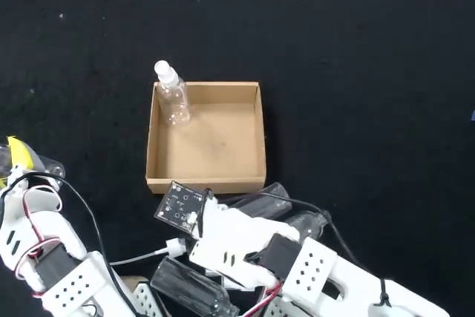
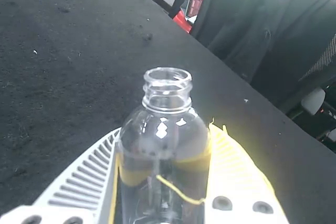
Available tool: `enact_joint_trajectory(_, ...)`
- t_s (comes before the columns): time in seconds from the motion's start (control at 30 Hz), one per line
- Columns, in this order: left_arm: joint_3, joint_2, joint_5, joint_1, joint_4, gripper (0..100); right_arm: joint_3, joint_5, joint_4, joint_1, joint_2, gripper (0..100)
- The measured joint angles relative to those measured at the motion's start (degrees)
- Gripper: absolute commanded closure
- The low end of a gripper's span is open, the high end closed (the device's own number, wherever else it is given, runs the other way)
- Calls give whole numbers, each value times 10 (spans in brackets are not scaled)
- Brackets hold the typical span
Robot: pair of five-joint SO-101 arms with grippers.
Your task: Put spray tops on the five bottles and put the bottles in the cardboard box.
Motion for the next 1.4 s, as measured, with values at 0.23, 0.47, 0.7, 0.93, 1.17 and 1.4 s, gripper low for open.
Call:
enact_joint_trajectory(0.23,0,0,0,0,0,970,1,0,-14,-4,0,858)
enact_joint_trajectory(0.47,0,0,0,0,0,970,12,0,-48,-4,25,858)
enact_joint_trajectory(0.7,0,0,0,0,0,970,12,0,-67,-4,86,858)
enact_joint_trajectory(0.93,0,0,0,0,0,970,11,0,-77,-4,125,956)
enact_joint_trajectory(1.17,0,0,0,0,0,970,11,1,-77,-4,126,988)
enact_joint_trajectory(1.4,0,0,0,0,0,970,11,1,-77,-4,126,988)
